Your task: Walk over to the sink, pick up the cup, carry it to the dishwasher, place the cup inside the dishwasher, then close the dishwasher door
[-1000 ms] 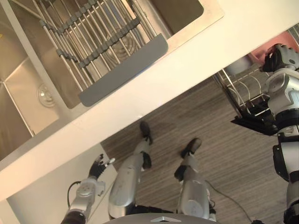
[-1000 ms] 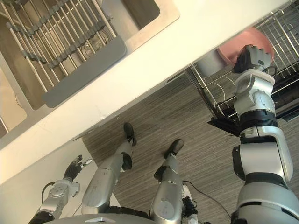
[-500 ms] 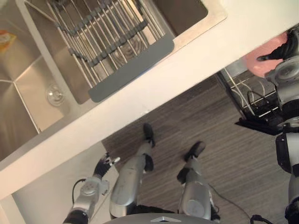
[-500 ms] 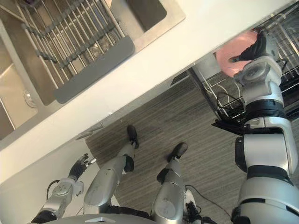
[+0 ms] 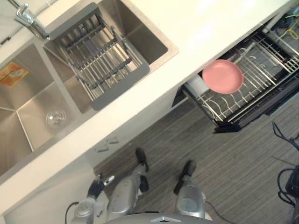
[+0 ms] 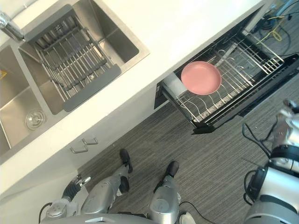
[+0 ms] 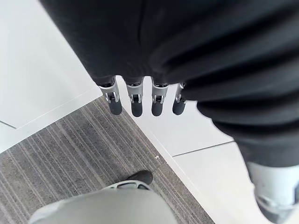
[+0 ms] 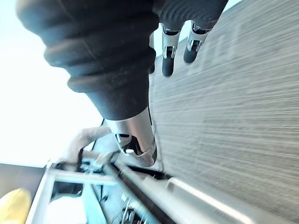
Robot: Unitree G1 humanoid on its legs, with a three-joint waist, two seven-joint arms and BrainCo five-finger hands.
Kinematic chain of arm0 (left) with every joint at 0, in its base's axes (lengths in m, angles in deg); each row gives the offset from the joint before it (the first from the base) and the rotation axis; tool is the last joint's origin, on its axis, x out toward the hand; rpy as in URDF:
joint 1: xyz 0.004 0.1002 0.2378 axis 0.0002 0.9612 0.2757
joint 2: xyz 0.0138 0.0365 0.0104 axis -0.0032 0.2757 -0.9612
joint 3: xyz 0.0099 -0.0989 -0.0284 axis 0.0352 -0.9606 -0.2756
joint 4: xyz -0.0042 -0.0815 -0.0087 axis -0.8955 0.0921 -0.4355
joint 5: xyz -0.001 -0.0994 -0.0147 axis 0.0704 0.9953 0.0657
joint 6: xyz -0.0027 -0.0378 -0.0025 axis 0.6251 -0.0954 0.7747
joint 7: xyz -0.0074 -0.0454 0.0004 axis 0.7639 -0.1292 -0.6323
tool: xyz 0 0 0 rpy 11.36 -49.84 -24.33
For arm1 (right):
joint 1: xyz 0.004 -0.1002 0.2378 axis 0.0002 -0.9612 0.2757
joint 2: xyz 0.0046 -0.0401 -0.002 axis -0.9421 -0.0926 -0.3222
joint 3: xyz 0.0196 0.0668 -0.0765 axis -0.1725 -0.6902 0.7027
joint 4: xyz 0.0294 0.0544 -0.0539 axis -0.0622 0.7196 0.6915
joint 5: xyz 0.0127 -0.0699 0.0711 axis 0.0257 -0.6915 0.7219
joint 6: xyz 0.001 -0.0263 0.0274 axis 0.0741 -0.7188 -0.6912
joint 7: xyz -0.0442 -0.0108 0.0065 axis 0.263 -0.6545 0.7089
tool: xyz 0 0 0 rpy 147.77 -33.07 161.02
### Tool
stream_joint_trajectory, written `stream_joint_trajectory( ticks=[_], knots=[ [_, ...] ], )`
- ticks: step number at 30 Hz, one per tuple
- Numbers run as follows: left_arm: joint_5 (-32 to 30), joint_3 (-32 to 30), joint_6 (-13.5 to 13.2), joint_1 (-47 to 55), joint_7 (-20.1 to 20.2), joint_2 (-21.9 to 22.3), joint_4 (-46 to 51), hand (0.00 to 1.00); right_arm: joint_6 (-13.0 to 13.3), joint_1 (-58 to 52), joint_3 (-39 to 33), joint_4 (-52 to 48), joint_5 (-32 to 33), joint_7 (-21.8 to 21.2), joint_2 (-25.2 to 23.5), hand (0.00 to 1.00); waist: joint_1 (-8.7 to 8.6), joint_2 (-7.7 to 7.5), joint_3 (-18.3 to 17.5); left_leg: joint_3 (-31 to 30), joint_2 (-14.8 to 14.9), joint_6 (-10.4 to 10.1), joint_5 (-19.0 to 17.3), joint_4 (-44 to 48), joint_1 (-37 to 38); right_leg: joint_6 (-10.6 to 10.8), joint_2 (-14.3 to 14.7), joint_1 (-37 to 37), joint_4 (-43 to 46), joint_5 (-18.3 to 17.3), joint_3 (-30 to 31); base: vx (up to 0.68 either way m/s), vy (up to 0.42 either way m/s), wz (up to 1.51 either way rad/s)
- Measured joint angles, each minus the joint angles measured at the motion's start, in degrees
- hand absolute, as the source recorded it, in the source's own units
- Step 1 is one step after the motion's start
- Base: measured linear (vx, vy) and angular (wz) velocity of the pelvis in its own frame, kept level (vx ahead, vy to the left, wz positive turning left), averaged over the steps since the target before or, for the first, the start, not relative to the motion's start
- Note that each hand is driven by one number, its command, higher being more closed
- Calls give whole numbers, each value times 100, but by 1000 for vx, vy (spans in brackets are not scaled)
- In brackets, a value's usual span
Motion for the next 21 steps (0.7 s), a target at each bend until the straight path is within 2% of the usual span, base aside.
stream_joint_trajectory(
  ticks=[3,6,8,12,13,14,15,16,17,19,21],
  knots=[
    [-15,17,-19,79,-18,15,-47,0,-203,-123,-189,270,620,-460,-93,100,-78,25,-10,113,19,-46,-4,-32,-74,11,-42,-173,47,-8,53,-77,-17,-21],
    [-66,91,-33,126,-49,55,-64,0,-241,-123,-344,429,1197,-899,-221,100,-84,141,3,261,19,-167,-9,-33,-256,-18,-93,-419,31,69,76,-43,-23,-18],
    [-68,199,-31,126,-95,97,-85,0,-240,-110,-323,485,1412,-1098,-230,100,-65,284,24,310,-15,-181,0,-33,-377,-13,-124,-577,25,142,175,-8,-27,-8],
    [-70,648,-1,92,-131,127,-85,0,-237,457,110,500,1440,-1390,-209,100,-15,705,108,363,-116,-205,29,-34,-773,29,-220,-1025,-18,360,351,22,-30,-8],
    [-57,796,19,27,-142,127,-81,0,-237,666,290,500,1419,-1492,-179,100,28,840,154,365,-135,-202,41,-33,-869,26,-238,-1130,-25,397,363,0,0,0],
    [-53,863,35,-18,-145,128,-80,0,-235,751,388,502,1383,-1517,-165,100,77,891,151,366,-146,-205,44,-33,-920,16,-252,-1186,-22,417,366,38,-9,-5],
    [23,996,78,-85,-153,123,-39,0,-235,912,637,535,1298,-1604,-178,100,256,969,91,376,-152,-201,77,-31,-1056,2,-274,-1352,-19,454,400,36,-6,-5],
    [67,1032,98,-111,-157,123,-27,0,-232,974,736,555,1202,-1641,-181,100,322,998,69,347,-153,-173,101,-27,-1096,-1,-281,-1393,-9,455,411,61,-1,-1],
    [176,1149,131,-157,-165,120,-7,0,-197,1142,937,577,934,-1717,-183,100,478,1042,35,238,-174,-113,156,0,-1186,-3,-308,-1502,68,431,390,57,5,10],
    [257,1241,150,-202,-183,113,15,0,-62,1326,1142,535,536,-1699,-185,100,650,1077,8,-125,-241,-120,219,1,-1272,56,-408,-1659,295,347,361,88,8,18],
    [326,1326,142,-223,-246,92,22,0,-48,1332,1274,554,91,-1471,-100,100,735,1082,4,-337,-323,-167,255,1,-1316,63,-535,-1765,571,189,341,90,19,28]
  ],
)
